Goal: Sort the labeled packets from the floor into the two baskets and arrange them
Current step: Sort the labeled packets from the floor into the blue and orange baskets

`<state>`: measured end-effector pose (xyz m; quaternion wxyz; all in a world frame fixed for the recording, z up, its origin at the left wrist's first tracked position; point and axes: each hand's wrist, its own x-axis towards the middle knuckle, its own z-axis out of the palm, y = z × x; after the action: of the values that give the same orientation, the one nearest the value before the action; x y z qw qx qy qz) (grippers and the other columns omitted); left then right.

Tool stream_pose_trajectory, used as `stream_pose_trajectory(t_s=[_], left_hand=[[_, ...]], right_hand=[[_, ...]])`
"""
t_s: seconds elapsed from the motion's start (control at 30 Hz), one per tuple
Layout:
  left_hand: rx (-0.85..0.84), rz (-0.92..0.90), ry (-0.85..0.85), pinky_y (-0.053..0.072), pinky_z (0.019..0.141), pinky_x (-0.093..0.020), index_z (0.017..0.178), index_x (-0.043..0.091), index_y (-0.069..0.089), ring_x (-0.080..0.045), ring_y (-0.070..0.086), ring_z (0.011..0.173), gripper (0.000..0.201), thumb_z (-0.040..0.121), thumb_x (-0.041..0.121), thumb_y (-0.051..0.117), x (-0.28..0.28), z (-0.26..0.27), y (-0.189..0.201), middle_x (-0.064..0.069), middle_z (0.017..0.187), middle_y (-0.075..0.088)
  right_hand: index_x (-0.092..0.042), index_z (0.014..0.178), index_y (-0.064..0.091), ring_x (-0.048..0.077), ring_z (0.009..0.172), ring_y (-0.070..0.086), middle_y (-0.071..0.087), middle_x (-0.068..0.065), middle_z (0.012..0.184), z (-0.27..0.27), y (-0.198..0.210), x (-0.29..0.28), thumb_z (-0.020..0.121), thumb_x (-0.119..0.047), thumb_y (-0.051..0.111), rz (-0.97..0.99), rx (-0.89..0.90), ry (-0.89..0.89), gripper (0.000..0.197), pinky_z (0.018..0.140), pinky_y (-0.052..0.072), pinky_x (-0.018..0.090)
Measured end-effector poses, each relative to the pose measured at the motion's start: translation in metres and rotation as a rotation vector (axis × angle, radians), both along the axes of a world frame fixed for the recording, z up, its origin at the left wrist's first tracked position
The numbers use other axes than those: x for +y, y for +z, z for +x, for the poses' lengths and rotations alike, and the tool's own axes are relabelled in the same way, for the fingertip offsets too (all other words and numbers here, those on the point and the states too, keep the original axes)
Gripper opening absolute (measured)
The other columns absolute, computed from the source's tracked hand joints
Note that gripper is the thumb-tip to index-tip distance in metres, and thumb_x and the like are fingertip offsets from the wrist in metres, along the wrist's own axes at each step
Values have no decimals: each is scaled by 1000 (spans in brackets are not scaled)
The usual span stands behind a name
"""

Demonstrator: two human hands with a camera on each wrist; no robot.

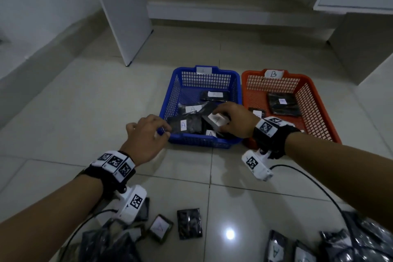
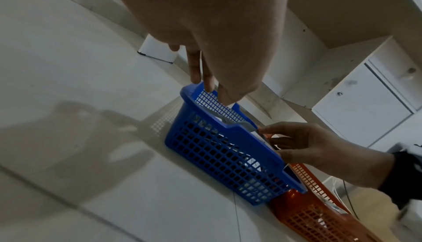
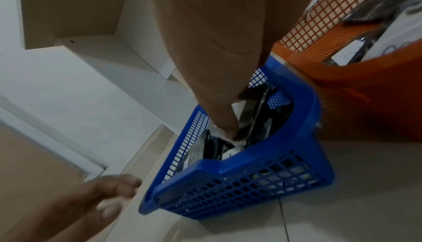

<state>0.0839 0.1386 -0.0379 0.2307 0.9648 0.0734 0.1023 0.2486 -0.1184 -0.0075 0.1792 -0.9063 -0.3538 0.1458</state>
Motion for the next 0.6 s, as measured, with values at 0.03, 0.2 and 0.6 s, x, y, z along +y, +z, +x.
stream_pose_trajectory(t_s=[0.03,0.2,0.6], left_hand=[[-8,-30,9,16,80,-29,95,42,63,-4,49,105,16,85,45,52,2,-8,0,18,109,56],[208,-110,-14,32,87,-31,94,43,60,-4,59,89,13,83,49,55,21,-54,-1,19,103,61],[577,-30,-234,49,92,-30,119,33,59,-8,57,104,44,80,46,74,48,-142,-20,12,119,60]], right_hand=[[-20,132,61,21,123,55,55,3,139,0,5,-2,84,-18,77,29,11,-16,51,100,47,33],[-12,119,68,26,108,64,67,9,120,-5,20,-9,85,-8,74,133,-22,-52,35,88,52,32],[-22,124,61,13,107,57,60,-3,124,-153,-14,42,97,-40,59,-104,33,443,32,95,50,36]])
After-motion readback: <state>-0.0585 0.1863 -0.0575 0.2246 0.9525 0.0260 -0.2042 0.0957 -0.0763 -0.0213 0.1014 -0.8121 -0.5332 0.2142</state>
